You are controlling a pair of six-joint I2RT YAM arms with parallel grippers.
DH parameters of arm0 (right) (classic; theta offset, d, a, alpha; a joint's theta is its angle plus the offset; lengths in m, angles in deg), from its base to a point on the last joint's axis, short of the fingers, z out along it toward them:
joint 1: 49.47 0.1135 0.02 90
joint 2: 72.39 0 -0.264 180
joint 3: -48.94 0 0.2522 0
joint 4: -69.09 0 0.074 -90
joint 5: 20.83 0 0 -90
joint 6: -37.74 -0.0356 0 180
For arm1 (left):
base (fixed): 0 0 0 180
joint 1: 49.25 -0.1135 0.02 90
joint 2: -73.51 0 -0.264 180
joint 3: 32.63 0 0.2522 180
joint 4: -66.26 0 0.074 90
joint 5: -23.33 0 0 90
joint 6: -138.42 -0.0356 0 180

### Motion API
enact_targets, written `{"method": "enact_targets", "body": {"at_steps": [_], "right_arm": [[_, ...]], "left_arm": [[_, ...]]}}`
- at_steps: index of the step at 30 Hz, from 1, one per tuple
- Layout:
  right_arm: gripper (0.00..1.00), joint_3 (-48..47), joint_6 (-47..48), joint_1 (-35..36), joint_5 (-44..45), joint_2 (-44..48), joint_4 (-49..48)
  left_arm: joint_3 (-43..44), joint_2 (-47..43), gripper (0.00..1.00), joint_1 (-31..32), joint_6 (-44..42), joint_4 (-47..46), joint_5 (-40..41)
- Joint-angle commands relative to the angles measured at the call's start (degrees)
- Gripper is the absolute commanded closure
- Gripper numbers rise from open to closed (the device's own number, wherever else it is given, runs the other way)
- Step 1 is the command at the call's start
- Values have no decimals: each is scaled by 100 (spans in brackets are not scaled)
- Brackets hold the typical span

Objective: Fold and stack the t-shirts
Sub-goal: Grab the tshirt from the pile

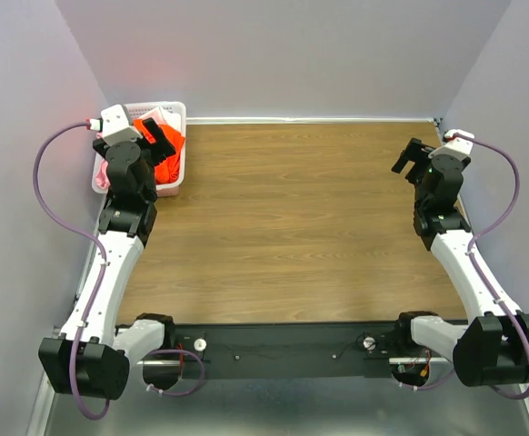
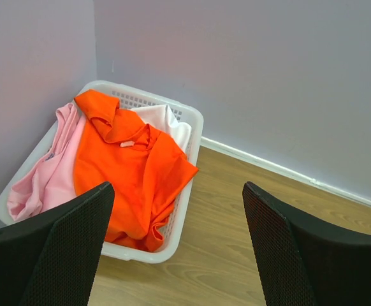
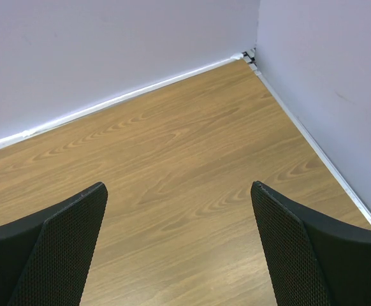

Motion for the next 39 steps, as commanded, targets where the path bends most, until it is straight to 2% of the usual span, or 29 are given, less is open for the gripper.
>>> {"method": "enact_targets", "body": {"at_steps": [1,5,6,12,17,23,26,31,36,39], "right_arm": [[0,-154,-178,-37,208,139,172],[0,-127,-380,-37,341,147,225],[0,-119,-398,-37,341,147,216],[0,-136,-433,-37,314,95,243],[0,-83,-582,-37,271,69,251],[0,-302,-907,-37,139,-449,243],[0,-505,-1030,-37,130,-827,251],[0,-892,-1101,-37,-37,-1258,251],[0,-1251,-1162,-37,-37,-1723,260],[0,-1393,-1057,-37,-291,-1830,260]], "left_arm": [[121,-136,10,-22,-22,240,117],[129,-180,9,-22,-128,345,311],[138,-162,6,-13,-154,432,311],[191,-127,1,-13,-242,477,74],[427,171,2,-30,-207,740,-172],[815,391,2,-39,109,1171,-594],[981,540,2,-48,241,1425,-384],[1850,1427,2,-320,426,2559,29],[2685,2832,2,-820,382,3384,135],[2758,3159,2,-927,373,3632,83]]}}
